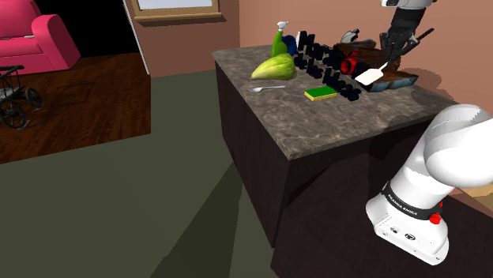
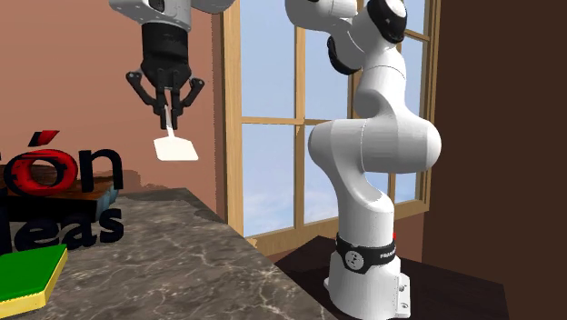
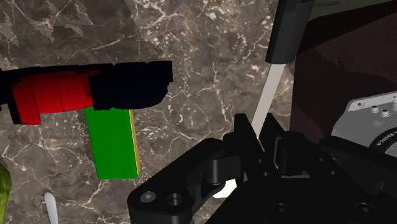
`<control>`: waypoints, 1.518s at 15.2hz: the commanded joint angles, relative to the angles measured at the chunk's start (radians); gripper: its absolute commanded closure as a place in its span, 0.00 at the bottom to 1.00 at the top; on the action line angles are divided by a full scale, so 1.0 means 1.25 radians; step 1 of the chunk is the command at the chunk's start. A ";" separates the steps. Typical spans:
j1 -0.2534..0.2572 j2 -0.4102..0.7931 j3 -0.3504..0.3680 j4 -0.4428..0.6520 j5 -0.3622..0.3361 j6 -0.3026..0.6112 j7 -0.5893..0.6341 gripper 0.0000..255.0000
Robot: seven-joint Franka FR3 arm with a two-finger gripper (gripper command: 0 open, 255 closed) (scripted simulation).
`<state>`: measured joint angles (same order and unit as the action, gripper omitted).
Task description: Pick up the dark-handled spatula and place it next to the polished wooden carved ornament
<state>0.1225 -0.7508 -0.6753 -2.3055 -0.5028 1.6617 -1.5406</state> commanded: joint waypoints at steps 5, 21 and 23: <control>-0.032 -0.012 -0.088 0.041 -0.057 -0.010 -0.112 1.00; -0.031 0.007 -0.267 0.056 -0.141 0.076 -0.234 1.00; -0.030 0.008 -0.279 0.039 -0.149 0.095 -0.230 1.00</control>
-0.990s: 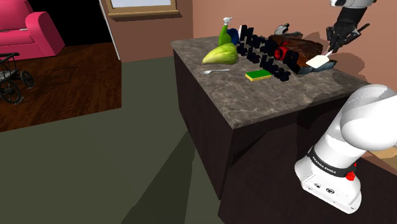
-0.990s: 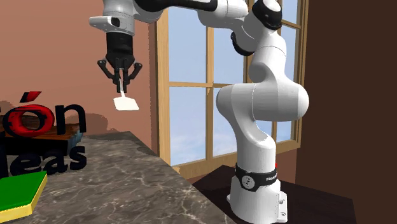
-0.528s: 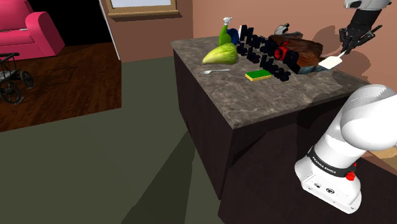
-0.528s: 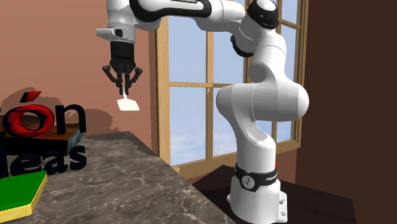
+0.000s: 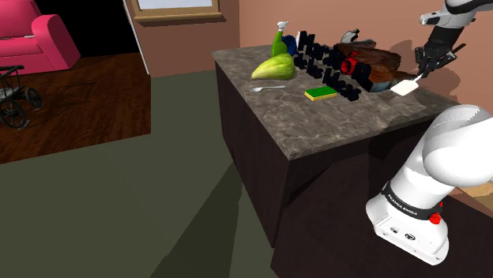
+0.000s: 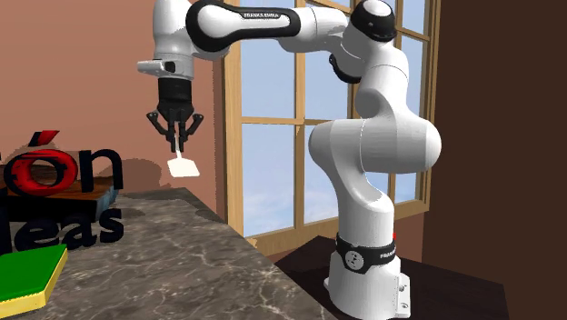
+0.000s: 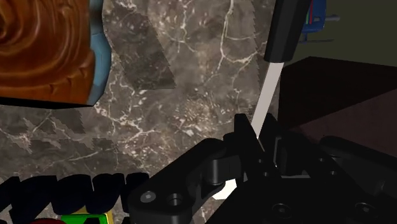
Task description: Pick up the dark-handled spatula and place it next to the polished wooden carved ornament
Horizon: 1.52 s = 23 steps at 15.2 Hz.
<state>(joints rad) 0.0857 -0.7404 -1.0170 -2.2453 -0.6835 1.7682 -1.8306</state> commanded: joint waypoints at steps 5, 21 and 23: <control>0.003 0.003 -0.039 -0.048 -0.025 0.059 0.011 1.00; 0.049 0.046 -0.184 -0.145 -0.096 0.228 0.041 1.00; 0.061 0.054 -0.207 -0.154 -0.106 0.250 0.045 1.00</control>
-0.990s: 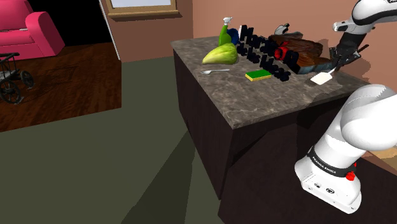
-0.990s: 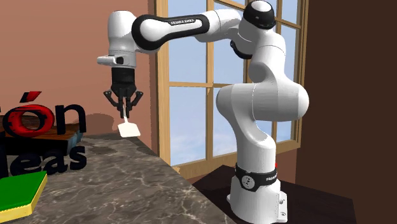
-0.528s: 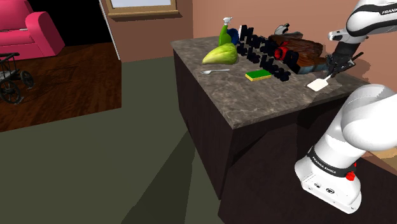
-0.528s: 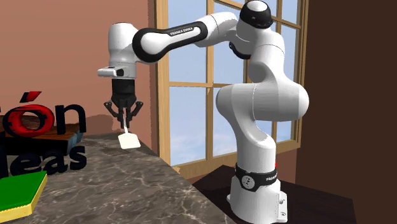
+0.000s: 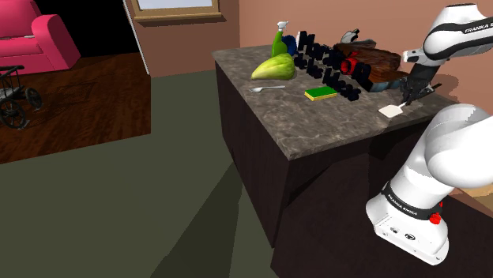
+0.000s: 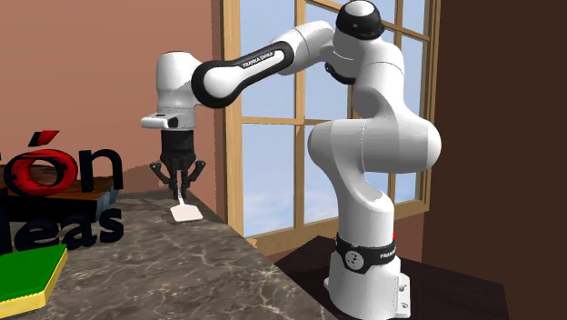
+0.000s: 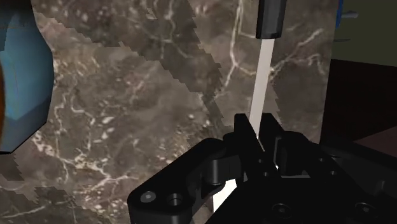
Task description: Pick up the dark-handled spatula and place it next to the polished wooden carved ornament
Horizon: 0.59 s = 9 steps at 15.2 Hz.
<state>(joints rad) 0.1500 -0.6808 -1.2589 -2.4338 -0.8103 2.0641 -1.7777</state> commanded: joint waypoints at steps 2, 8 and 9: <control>0.022 0.014 -0.039 -0.012 -0.014 0.036 0.007 1.00; 0.031 0.019 -0.055 -0.016 -0.020 0.049 0.010 1.00; 0.031 0.019 -0.055 -0.016 -0.020 0.049 0.010 1.00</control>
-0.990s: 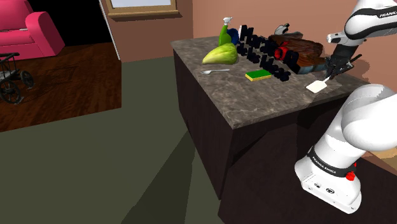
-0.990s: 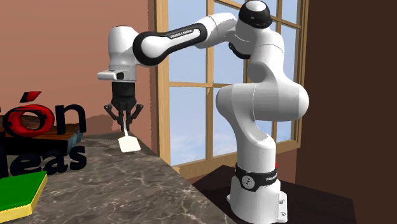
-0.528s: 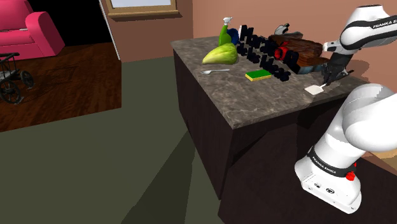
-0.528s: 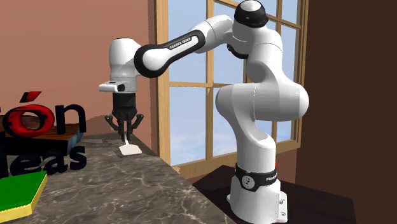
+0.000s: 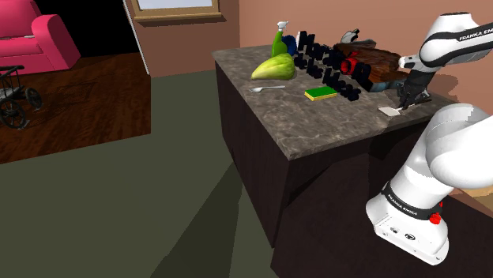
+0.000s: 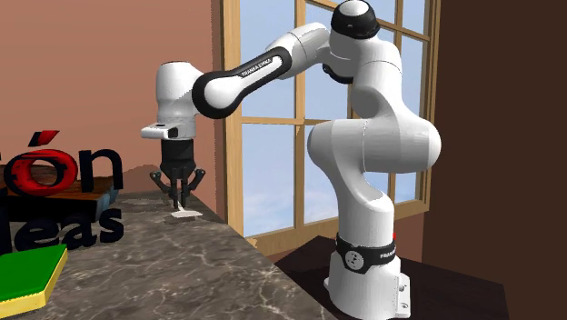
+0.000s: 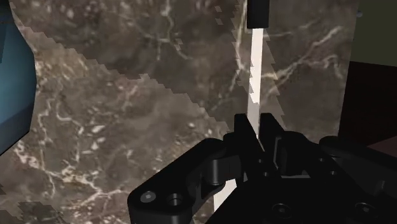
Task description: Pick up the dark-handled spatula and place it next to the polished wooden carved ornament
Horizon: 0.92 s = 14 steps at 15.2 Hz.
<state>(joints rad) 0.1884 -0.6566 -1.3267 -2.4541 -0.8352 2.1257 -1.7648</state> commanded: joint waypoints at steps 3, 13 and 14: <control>0.000 0.000 0.000 0.000 0.000 0.000 0.000 0.00; -0.055 -0.037 0.115 0.038 0.046 -0.104 -0.016 0.00; -0.055 -0.037 0.115 0.038 0.046 -0.104 -0.016 0.00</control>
<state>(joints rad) 0.1221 -0.7006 -1.1949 -2.4127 -0.7843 2.0073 -1.7838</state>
